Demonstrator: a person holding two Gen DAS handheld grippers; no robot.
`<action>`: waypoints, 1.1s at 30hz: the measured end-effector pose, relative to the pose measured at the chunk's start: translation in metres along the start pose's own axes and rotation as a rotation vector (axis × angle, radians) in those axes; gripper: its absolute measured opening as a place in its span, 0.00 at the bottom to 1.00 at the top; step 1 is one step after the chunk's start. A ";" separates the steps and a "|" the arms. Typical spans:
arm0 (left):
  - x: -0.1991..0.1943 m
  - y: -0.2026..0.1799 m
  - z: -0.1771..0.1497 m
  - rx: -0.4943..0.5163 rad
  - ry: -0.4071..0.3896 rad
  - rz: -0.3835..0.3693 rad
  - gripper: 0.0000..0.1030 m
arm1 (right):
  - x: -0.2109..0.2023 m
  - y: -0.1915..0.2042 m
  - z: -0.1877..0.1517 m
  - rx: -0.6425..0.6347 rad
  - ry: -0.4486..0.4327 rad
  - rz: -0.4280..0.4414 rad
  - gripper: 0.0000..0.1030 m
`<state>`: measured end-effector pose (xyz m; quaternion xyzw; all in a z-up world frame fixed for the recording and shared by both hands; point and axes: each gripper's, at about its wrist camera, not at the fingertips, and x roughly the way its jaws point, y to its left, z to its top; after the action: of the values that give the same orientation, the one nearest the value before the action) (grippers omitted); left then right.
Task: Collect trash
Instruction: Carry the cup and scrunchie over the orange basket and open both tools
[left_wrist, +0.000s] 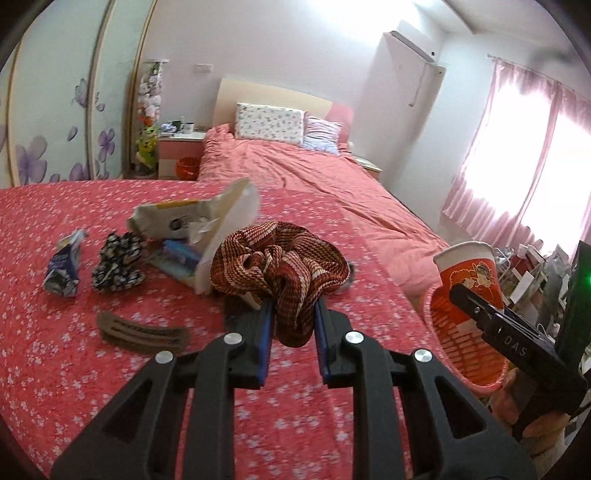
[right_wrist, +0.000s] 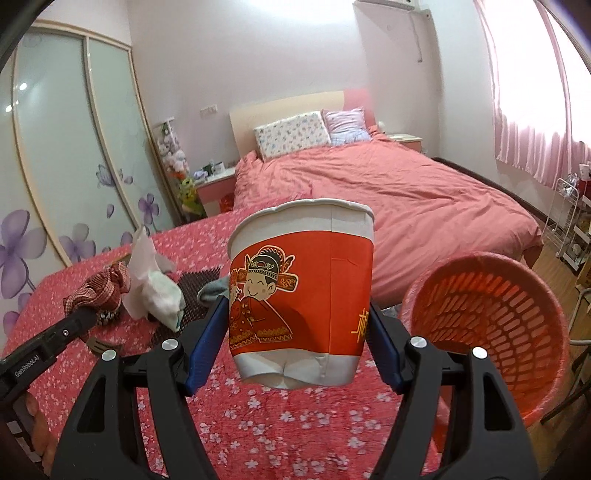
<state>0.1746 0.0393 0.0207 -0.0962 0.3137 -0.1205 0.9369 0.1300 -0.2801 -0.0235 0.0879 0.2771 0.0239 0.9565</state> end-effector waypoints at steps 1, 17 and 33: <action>0.001 -0.005 0.001 0.006 0.000 -0.008 0.20 | -0.001 -0.001 0.001 0.002 -0.003 -0.007 0.68; 0.042 -0.102 0.003 0.119 0.065 -0.208 0.20 | -0.026 -0.073 0.006 0.094 -0.067 -0.155 0.68; 0.108 -0.206 -0.019 0.231 0.171 -0.388 0.20 | -0.031 -0.149 0.000 0.236 -0.099 -0.270 0.68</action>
<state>0.2128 -0.1894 -0.0024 -0.0363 0.3518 -0.3408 0.8711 0.1035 -0.4298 -0.0344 0.1627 0.2397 -0.1417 0.9466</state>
